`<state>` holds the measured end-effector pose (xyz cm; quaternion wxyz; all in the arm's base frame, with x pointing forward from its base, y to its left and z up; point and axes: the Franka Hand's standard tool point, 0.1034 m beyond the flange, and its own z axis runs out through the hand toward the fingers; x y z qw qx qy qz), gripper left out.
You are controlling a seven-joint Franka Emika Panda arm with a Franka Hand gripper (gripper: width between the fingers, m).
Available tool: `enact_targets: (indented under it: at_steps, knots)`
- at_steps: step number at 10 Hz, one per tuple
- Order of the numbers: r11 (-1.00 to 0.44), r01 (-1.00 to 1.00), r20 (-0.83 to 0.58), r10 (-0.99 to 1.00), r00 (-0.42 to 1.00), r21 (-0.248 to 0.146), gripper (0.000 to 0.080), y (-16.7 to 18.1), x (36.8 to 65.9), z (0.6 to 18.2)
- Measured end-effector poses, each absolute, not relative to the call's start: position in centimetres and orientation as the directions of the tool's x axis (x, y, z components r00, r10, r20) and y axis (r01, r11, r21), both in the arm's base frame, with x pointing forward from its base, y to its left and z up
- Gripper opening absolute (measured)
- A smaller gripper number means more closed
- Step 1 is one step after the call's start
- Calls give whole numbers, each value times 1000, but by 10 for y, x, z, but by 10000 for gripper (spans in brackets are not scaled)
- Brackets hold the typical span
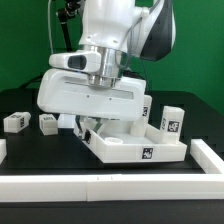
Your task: Assemble square table
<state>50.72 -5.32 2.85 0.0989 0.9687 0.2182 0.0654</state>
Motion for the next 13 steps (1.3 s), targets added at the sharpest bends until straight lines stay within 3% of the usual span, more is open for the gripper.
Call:
enact_targets:
  at_steps: [2,5,9,11,13]
  knots:
    - [-813,529,60,557,828,242,61,-52,513,30]
    - [-473,819,-25,861,507,325,64,-60,540,29]
    - [-337,885,-69,924,377,321,75,-52,546,32]
    - [-191,924,-108,965,238,332,74,-18,582,38]
    - [-116,918,-110,979,169,380,73,14,622,48]
